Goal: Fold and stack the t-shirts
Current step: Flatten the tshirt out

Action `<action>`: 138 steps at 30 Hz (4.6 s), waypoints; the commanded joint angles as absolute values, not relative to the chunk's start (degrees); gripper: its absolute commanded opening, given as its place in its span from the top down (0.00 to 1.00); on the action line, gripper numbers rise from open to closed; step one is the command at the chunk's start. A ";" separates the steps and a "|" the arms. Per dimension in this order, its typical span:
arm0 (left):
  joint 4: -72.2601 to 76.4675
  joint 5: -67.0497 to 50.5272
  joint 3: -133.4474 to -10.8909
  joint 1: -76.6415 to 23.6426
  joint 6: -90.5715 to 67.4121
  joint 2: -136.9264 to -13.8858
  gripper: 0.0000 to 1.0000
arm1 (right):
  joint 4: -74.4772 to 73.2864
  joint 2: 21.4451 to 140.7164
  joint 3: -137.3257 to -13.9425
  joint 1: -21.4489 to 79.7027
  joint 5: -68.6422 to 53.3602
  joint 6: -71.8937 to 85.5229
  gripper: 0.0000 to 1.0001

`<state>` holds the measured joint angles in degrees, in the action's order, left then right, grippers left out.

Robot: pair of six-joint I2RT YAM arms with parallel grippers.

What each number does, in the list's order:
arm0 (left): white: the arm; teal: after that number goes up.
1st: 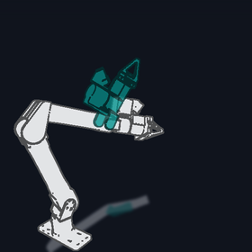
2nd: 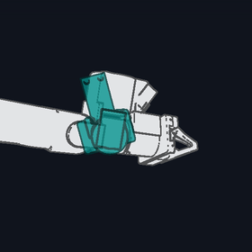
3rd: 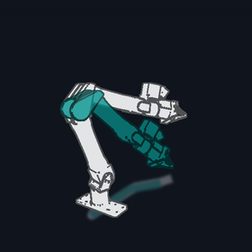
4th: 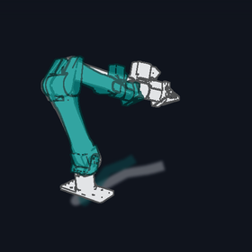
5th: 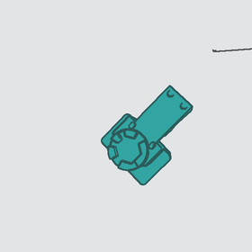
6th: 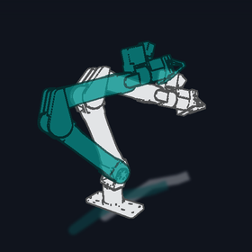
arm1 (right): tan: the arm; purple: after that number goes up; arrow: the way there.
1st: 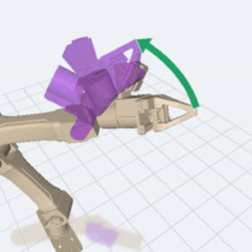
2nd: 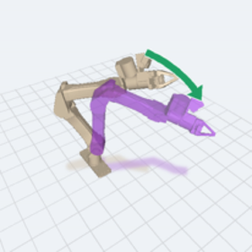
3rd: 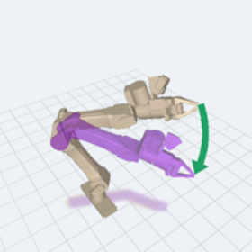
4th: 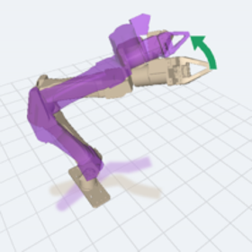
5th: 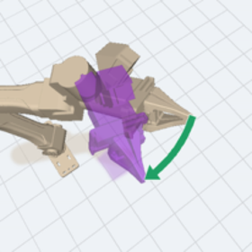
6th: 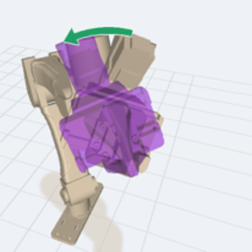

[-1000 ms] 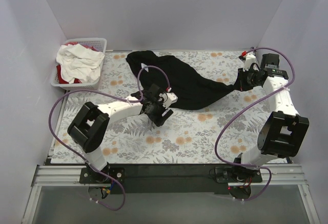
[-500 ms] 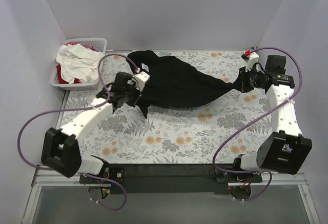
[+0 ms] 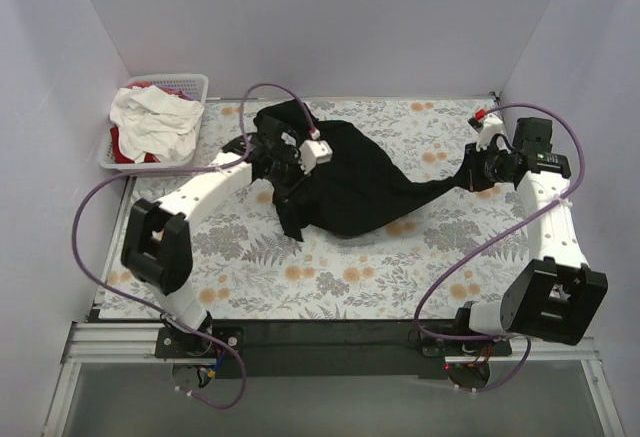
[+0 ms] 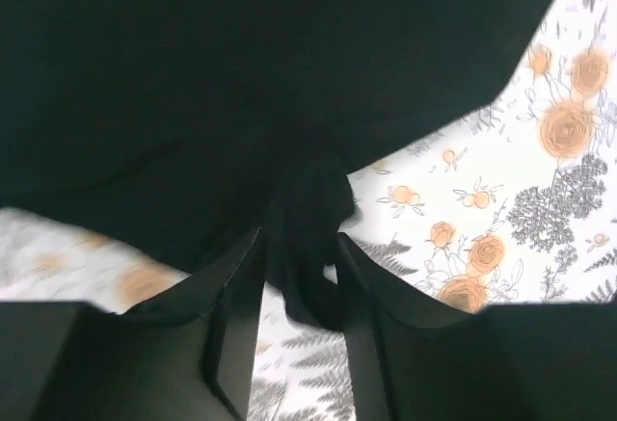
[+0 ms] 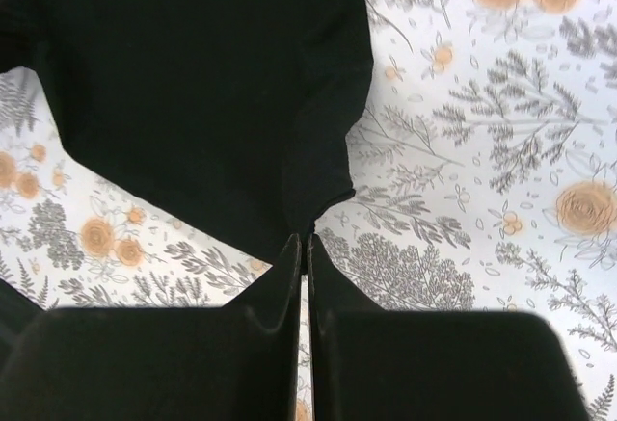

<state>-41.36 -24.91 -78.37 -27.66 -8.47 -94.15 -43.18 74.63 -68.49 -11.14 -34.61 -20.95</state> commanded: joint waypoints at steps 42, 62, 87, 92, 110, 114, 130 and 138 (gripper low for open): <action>-20.74 -10.72 -52.56 -37.35 -15.38 -95.18 0.52 | -36.30 86.92 -64.34 -11.25 -23.20 -22.41 0.99; -40.16 -24.51 -63.00 -22.26 -19.07 -76.11 1.00 | -36.21 79.63 -68.72 -11.60 -28.03 -21.27 0.99; -34.72 -28.22 -66.97 -14.24 -26.18 -86.04 1.00 | -35.51 80.68 -72.51 -11.34 -30.76 -19.42 0.99; -32.44 -25.23 -75.03 -12.84 -30.22 -84.74 1.00 | -35.33 81.47 -79.96 -11.51 -30.59 -18.20 0.99; -19.43 -11.69 -117.42 -7.47 -36.65 -82.36 1.00 | -11.02 77.10 -115.06 -11.51 -18.29 -6.94 0.99; -16.79 -9.94 -113.56 -7.47 -36.04 -80.25 1.00 | -7.38 75.15 -110.83 -11.43 -15.21 -10.10 0.99; -13.01 -10.72 -108.38 -7.47 -39.38 -63.31 1.00 | -5.72 60.49 -105.74 -11.51 -7.66 -12.22 0.99; -13.71 -9.32 -105.73 -6.86 -35.25 -51.51 1.00 | -4.40 47.12 -103.80 -11.51 -1.41 -15.46 0.99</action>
